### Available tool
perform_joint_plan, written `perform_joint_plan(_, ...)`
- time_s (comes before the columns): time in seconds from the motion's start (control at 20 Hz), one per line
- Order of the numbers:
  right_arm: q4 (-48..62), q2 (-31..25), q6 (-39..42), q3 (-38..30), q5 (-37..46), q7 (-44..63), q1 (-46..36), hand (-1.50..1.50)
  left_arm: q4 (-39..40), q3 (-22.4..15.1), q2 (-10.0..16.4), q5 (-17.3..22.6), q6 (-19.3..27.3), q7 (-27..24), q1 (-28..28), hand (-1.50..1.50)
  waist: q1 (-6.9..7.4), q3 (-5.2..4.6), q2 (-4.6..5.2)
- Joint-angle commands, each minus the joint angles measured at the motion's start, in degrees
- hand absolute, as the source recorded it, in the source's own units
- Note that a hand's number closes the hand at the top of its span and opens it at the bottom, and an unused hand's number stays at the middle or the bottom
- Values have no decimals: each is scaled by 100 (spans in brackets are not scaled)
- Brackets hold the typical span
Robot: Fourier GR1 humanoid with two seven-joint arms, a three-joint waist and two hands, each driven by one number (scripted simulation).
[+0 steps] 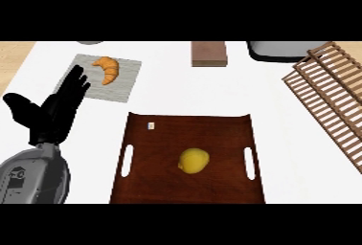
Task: Pick the squash from the tray and place it in the tiered shelf
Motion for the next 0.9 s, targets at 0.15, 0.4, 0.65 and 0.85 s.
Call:
perform_joint_plan(0.15, 1554, -193, -924, -256, -5, -1255, -642, -150, -126, 140, 188, 210, -282, 165, 8, 0, 63, 7, 5)
perform_joint_plan(0.4, 1770, -662, -574, -532, -608, -1432, -775, -150, 67, 200, 81, 96, -48, 190, -247, 0, -36, 0, -11)
perform_joint_plan(0.65, 2823, -1654, 809, -614, -1085, -1188, -847, -150, -345, 172, 97, 126, -150, 190, 235, 0, -8, 2, -21)
perform_joint_plan(0.85, 3691, -2276, 1700, -1099, -1484, -1415, -408, -150, -243, 68, -54, -14, -110, -100, 439, 0, -66, 5, -12)
